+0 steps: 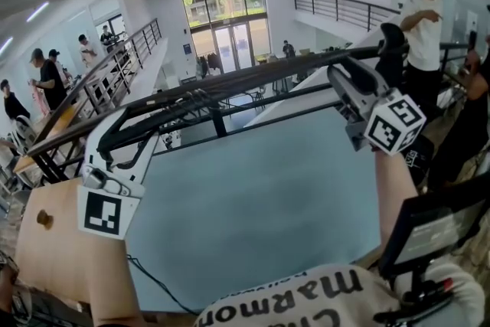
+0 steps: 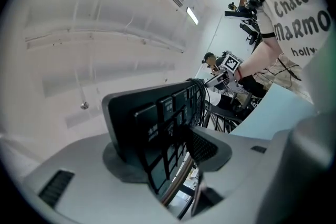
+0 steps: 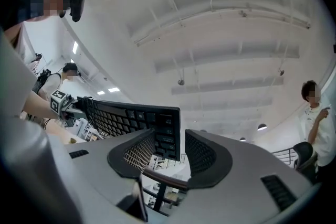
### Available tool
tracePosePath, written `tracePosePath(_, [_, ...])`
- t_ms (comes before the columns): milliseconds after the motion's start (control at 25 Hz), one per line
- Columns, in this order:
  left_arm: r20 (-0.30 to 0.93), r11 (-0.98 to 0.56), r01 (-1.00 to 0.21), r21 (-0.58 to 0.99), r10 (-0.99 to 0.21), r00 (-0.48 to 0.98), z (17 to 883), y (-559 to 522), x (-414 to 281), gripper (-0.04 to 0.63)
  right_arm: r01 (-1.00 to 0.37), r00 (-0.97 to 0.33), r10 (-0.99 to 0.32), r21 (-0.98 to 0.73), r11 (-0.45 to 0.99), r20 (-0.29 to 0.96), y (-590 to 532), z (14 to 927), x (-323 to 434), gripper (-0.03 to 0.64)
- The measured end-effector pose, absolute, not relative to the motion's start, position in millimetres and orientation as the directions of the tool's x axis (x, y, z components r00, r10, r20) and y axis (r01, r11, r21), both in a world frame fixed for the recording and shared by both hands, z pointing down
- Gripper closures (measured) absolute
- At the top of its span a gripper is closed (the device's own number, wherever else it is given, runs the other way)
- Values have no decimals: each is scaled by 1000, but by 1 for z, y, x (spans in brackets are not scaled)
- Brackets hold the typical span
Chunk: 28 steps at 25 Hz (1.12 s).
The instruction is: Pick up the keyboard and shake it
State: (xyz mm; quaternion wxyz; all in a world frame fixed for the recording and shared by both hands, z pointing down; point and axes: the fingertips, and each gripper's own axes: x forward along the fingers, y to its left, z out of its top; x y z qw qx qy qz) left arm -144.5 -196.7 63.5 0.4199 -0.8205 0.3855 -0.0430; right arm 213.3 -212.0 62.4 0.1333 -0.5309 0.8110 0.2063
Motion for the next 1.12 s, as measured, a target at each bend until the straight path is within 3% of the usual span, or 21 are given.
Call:
tracePosePath(160, [-261, -382, -607, -697, -653, 711, 61, -196, -150, 377, -905, -421, -830, 234, 355, -366, -220, 68, 211, 314])
tracePosePath(200, [-261, -388, -607, -693, -650, 714, 61, -197, -151, 376, -896, -432, -838, 259, 360, -333, -224, 72, 208, 310])
tracePosePath(480, [-248, -442, -597, -669, -624, 741, 69, -199, -153, 374, -880, -471, -820, 244, 408, -325, -236, 76, 200, 313])
tracePosePath(640, [-239, -456, -601, -656, -630, 739, 75, -196, -156, 373, -845, -533, -797, 218, 488, -285, -236, 85, 191, 393])
tracePosePath(920, [-259, -421, -619, -663, -646, 718, 68, -196, -163, 360, -888, -447, -835, 271, 371, -322, -229, 75, 186, 422])
tracePosePath(1120, [-286, -331, -595, -733, -643, 710, 53, -186, -166, 358, -885, -452, -821, 288, 365, -349, -222, 64, 183, 422])
